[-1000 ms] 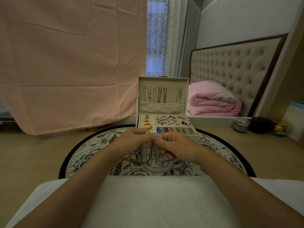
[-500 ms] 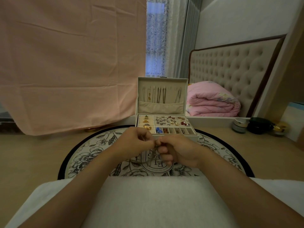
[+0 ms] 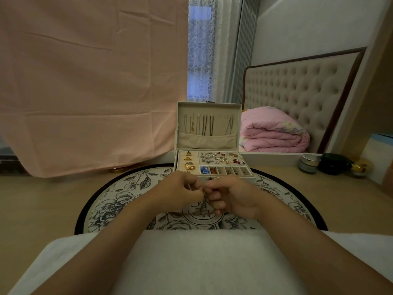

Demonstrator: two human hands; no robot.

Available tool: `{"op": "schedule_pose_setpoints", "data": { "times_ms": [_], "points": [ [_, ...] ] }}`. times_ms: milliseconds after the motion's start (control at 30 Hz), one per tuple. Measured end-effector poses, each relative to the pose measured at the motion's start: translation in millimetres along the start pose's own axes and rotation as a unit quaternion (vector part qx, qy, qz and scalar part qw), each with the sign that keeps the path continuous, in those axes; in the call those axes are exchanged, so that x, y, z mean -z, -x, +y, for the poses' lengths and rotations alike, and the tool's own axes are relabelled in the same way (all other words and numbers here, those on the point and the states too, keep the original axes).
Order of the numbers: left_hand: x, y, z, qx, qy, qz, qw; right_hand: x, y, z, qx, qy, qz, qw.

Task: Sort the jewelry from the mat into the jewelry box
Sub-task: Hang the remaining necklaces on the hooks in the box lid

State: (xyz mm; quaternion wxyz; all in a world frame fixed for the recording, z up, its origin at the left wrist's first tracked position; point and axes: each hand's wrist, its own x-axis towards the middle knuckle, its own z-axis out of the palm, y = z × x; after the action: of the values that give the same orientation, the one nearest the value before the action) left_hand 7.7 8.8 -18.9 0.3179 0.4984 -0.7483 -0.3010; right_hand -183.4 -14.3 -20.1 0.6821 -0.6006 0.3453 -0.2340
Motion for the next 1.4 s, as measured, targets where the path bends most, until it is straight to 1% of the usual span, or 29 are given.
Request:
{"op": "schedule_pose_setpoints", "data": {
  "times_ms": [100,233,333,400,500,600,667,733,767,833,900,1000,1100,1200,1267,1300,1333,1400],
  "points": [
    [0,0,-1,0.01,0.048,0.05,0.998,-4,-1,-3,-0.029,0.051,0.024,0.998],
    [-13,-2,0,0.052,0.101,0.045,0.993,2,2,-9,-0.065,0.139,0.043,0.987],
    [-22,-5,3,0.067,0.136,0.063,0.986,13,10,-12,-0.035,0.156,0.101,0.982],
    [-28,-6,4,0.082,0.153,0.093,0.98,20,15,-15,-0.019,0.146,0.141,0.979],
    [-37,-13,10,0.094,0.162,0.13,0.974,25,21,-16,-0.003,0.143,0.174,0.974],
    [-45,-23,21,0.085,0.169,0.134,0.973,29,26,-16,0.036,0.146,0.226,0.962],
    [-49,-31,25,0.082,0.182,0.114,0.973,35,31,-15,0.058,0.173,0.261,0.948],
    [-55,-38,24,0.068,0.153,0.102,0.981,41,36,-12,0.06,0.204,0.274,0.938],
    [-58,-41,22,0.059,0.118,0.1,0.986,44,36,-9,0.052,0.223,0.277,0.933],
    [-65,-44,16,0.045,0.013,0.101,0.994,49,36,-1,0.024,0.265,0.286,0.921],
    [-72,-43,11,0.046,-0.098,0.099,0.989,50,32,7,-0.009,0.303,0.3,0.905],
    [-80,-42,10,0.042,-0.192,0.104,0.975,50,24,15,-0.031,0.346,0.323,0.88],
    [-83,-46,9,0.028,-0.223,0.107,0.969,52,18,18,-0.02,0.383,0.317,0.867],
    [-83,-47,10,0.006,-0.265,0.069,0.962,52,17,15,-0.025,0.448,0.287,0.847],
    [-82,-48,8,-0.001,-0.276,0.059,0.959,52,19,12,-0.024,0.462,0.265,0.846],
    [-80,-47,8,0.004,-0.251,0.053,0.967,53,19,10,-0.021,0.45,0.255,0.856],
    [-78,-46,8,0.014,-0.201,0.047,0.978,54,20,8,-0.015,0.428,0.244,0.87],
    [-74,-45,13,0.048,-0.074,0.024,0.996,54,23,6,0.003,0.393,0.215,0.894]
  ]
}}
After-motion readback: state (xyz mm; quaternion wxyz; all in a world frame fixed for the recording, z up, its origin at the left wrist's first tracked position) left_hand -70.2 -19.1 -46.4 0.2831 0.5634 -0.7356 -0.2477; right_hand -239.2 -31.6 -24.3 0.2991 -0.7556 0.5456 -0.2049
